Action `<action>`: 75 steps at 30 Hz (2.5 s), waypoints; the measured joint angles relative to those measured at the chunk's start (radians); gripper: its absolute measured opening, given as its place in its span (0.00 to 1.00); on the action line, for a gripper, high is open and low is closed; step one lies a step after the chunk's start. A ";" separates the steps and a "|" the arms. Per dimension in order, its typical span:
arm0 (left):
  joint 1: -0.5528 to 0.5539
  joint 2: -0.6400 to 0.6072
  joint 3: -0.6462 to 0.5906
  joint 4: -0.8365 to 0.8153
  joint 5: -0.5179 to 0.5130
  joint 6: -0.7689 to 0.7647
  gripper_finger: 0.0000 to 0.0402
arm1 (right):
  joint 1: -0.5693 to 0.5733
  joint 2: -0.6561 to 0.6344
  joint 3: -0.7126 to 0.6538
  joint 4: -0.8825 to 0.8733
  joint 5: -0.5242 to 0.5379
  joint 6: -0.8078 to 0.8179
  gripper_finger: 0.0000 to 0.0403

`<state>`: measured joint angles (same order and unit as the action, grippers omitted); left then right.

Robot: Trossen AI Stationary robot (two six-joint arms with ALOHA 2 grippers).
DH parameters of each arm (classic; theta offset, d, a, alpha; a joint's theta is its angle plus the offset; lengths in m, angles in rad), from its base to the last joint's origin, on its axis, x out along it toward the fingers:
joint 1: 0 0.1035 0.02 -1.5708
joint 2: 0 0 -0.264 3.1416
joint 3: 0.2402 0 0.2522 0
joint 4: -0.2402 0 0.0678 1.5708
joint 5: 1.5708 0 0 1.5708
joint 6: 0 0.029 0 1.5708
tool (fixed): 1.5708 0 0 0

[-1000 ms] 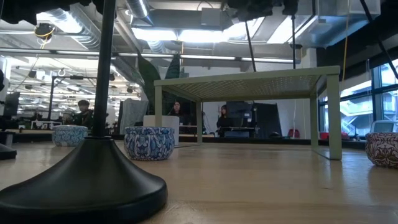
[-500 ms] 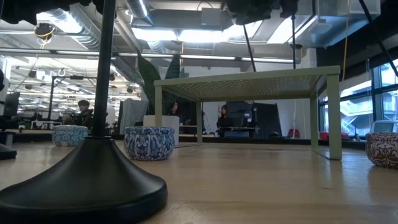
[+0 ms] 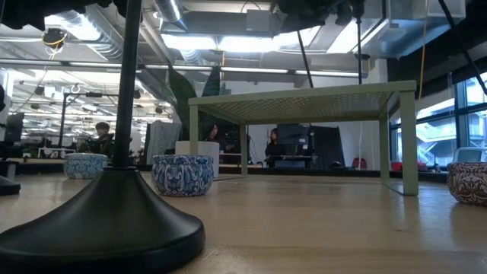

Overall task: Stock candles and holders on shelf
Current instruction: Align the black candle holder with the other black candle holder on the shelf

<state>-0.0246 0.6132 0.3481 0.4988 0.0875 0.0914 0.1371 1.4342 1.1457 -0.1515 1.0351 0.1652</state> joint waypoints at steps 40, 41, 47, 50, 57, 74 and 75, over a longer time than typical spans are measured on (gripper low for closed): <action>0.000 0.000 0.000 -0.001 0.000 0.000 0.36 | 0.061 0.000 0.005 0.004 0.077 -0.222 0.55; 0.000 0.000 0.000 -0.001 0.000 0.000 0.36 | 0.068 0.000 0.005 0.005 0.100 -0.234 0.55; 0.000 0.000 0.000 -0.001 0.000 0.000 0.36 | 0.101 0.000 0.005 0.053 0.245 -0.360 0.56; 0.000 0.000 0.000 0.000 0.000 0.000 0.36 | 0.113 0.000 0.005 0.127 0.255 -0.440 0.56; 0.000 0.000 0.000 0.000 0.000 0.000 0.36 | 0.128 0.000 0.006 0.329 0.257 -0.643 0.56; 0.000 0.000 0.000 0.006 0.000 0.000 0.36 | 0.180 0.000 0.006 0.469 0.367 -0.868 0.56; 0.000 0.000 0.000 0.006 0.000 0.000 0.36 | 0.180 0.000 0.006 0.475 0.380 -0.882 0.56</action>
<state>-0.0242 0.6132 0.3481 0.5053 0.0872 0.0917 0.3172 1.4340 1.1515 0.3232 1.4154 -0.7170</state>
